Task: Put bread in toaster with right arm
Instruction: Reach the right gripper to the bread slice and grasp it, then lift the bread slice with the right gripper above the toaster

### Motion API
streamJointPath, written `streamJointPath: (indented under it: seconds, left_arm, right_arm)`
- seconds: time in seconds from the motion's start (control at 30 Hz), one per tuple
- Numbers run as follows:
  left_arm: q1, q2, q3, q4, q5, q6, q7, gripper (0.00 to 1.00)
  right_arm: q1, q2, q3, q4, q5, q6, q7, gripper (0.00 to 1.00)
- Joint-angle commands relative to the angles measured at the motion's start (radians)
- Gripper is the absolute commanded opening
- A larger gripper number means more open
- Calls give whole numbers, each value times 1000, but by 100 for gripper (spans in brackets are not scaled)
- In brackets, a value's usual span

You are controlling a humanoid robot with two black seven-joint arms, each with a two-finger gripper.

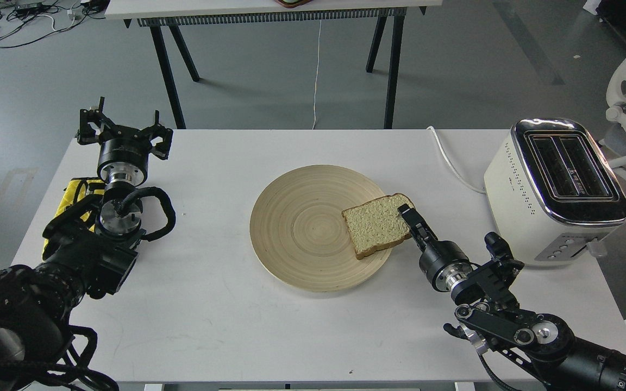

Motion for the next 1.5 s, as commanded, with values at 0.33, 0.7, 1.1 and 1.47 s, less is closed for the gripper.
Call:
streamJointPath:
  seconds: [0.33, 0.7, 1.1, 1.47]
  left_arm:
    - [0, 0, 0, 0, 0, 0, 0, 100]
    - [0, 0, 0, 0, 0, 0, 0, 100]
    - [0, 0, 0, 0, 0, 0, 0, 100]
    - [0, 0, -1, 0, 0, 0, 0, 100]
  right_arm:
    - [8, -2, 2, 2, 1, 0, 0, 17]
    - [14, -12, 63, 11, 7, 0, 0, 11]
    - [150, -293, 137, 221, 12, 0, -30, 11]
    - [175, -701, 199, 399, 4, 0, -24, 11]
